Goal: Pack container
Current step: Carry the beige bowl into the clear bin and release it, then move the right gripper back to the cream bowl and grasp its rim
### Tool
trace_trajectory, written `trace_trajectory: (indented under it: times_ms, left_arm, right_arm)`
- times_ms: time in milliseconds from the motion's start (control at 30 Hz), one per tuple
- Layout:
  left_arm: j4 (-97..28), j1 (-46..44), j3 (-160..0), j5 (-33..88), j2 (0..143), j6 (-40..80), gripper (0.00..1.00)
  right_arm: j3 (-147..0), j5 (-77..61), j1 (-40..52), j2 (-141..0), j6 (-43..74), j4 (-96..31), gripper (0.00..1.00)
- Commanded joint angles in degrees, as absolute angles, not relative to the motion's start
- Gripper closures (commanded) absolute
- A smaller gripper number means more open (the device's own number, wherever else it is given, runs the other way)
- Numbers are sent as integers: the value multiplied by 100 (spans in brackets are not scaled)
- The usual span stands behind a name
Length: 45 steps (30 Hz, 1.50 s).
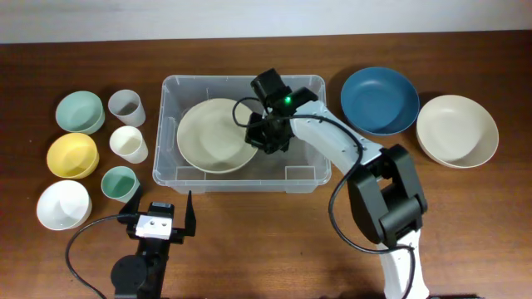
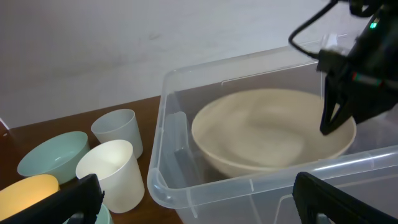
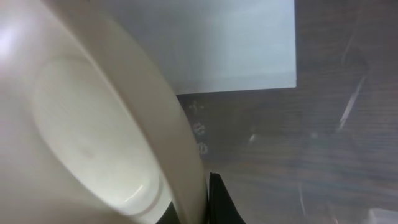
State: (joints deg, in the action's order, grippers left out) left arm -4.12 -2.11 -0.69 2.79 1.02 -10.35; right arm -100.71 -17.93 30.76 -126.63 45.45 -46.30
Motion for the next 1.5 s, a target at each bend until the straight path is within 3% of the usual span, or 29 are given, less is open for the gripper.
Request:
trace_trajectory:
  times_ms: [0,67,167,200,267,333,600,767,933,1067,1233,1467]
  left_arm:
    - [-440,-169,-54,322,99,-1127,0]
    - [-440,-169,-54,322,99,-1127,0]
    - [-440,-169,-54,322,99,-1125,0]
    - [-438,-169,-54,322,99,-1127,0]
    - [-440,-169,-54,322,99,-1127,0]
    - [-440,-169,-54,322,99,-1127,0]
    - [-438,-169,-54,322,99,-1127,0]
    - [-440,-169,-54,322,99,-1127,0]
    - [-440,-169,-54,322,99,-1127,0]
    - [-440,-169,-54,322,99,-1125,0]
    - [-438,-169,-54,322,99,-1127,0]
    - [-440,-169,-54,322,99,-1125,0]
  right_arm:
    - [-10114,-1885,3122,-12801,4598,-4600,96]
    - [-10114,-1887,3122,-12801,4600,-4598,96]
    - [-10114,-1890,3122,-12801,4595,-4604,84]
    - [-10114,-1890,3122,-12801,4595,-4624,51]
    - [-10114,-1892,3122,-12801,4595,-4650,18]
    - [-10116,-1890,3111,-12801,4591,-4711,11]
    - [-10422,-1750,3057,-12376,4104,-4998,9]
    - [-11872,-1308,2733,-11769,3468,-6215,6]
    - [-13782,-392,1653,-11321,3559,-8066,1]
    - [-14285,397,491,-11220,3938,-9037,1]
    - [-13861,405,-1352,-11386,3951,-9568,1]
    - [-11703,-309,-2727,-11483,3946,-8849,1]
